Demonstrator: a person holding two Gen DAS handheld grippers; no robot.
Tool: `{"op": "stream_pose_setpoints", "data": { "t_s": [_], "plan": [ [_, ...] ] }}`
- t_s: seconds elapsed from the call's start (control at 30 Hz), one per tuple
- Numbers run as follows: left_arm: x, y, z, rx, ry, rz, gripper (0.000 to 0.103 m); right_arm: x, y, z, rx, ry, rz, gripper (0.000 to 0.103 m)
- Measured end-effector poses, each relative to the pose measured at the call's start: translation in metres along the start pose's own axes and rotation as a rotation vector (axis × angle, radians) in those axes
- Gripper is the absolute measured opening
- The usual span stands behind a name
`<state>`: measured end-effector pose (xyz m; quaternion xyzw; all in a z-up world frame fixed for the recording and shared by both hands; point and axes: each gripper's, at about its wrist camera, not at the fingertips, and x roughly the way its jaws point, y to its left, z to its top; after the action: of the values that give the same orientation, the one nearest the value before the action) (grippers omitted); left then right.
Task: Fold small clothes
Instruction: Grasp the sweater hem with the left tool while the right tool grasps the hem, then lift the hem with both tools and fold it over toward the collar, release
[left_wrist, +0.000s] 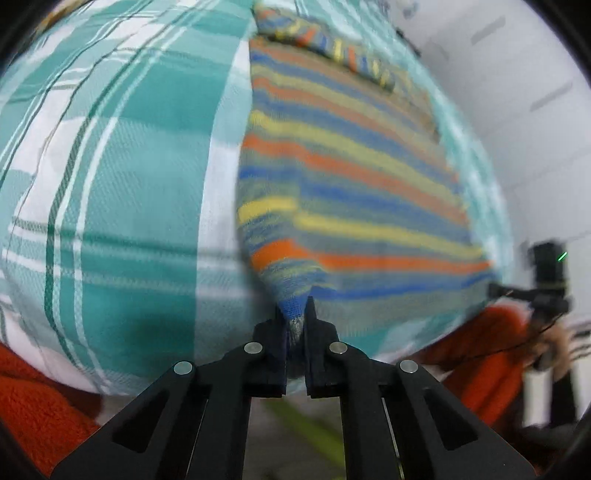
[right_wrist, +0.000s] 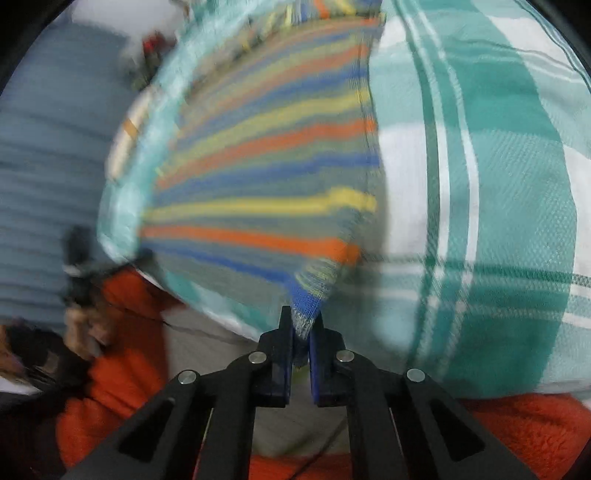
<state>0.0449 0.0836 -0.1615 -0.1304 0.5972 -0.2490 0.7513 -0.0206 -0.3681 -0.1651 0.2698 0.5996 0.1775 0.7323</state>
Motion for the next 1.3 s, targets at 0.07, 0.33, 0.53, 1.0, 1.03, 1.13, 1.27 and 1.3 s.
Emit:
{"op": "stream_pose_setpoints", "data": {
  "t_s": [0.07, 0.33, 0.53, 1.0, 1.03, 1.13, 1.27, 1.3],
  "plan": [
    [-0.011, 0.000, 0.020, -0.042, -0.046, -0.072, 0.004, -0.016, -0.003, 0.013, 0.045, -0.088, 0.099, 0.007],
    [-0.018, -0.004, 0.156, -0.124, -0.204, -0.120, 0.004, -0.045, -0.011, 0.114, 0.101, -0.355, 0.164, 0.007],
    [0.012, -0.006, 0.261, -0.162, -0.222, -0.106, 0.004, -0.050, -0.030, 0.215, 0.147, -0.444, 0.131, 0.007],
    [0.085, 0.025, 0.405, -0.275, -0.258, 0.008, 0.029, -0.010, -0.103, 0.368, 0.315, -0.511, 0.131, 0.013],
    [0.081, 0.031, 0.410, -0.301, -0.290, -0.003, 0.050, -0.011, -0.109, 0.369, 0.337, -0.538, 0.136, 0.027],
    [0.065, 0.035, 0.409, -0.301, -0.356, 0.007, 0.062, -0.022, -0.119, 0.367, 0.388, -0.637, 0.139, 0.050],
    [0.049, 0.016, 0.379, -0.148, -0.376, 0.066, 0.062, -0.040, -0.094, 0.359, 0.227, -0.652, 0.050, 0.050],
    [0.045, 0.008, 0.364, -0.093, -0.371, 0.070, 0.062, -0.043, -0.079, 0.353, 0.155, -0.634, 0.023, 0.050]
  ]
}}
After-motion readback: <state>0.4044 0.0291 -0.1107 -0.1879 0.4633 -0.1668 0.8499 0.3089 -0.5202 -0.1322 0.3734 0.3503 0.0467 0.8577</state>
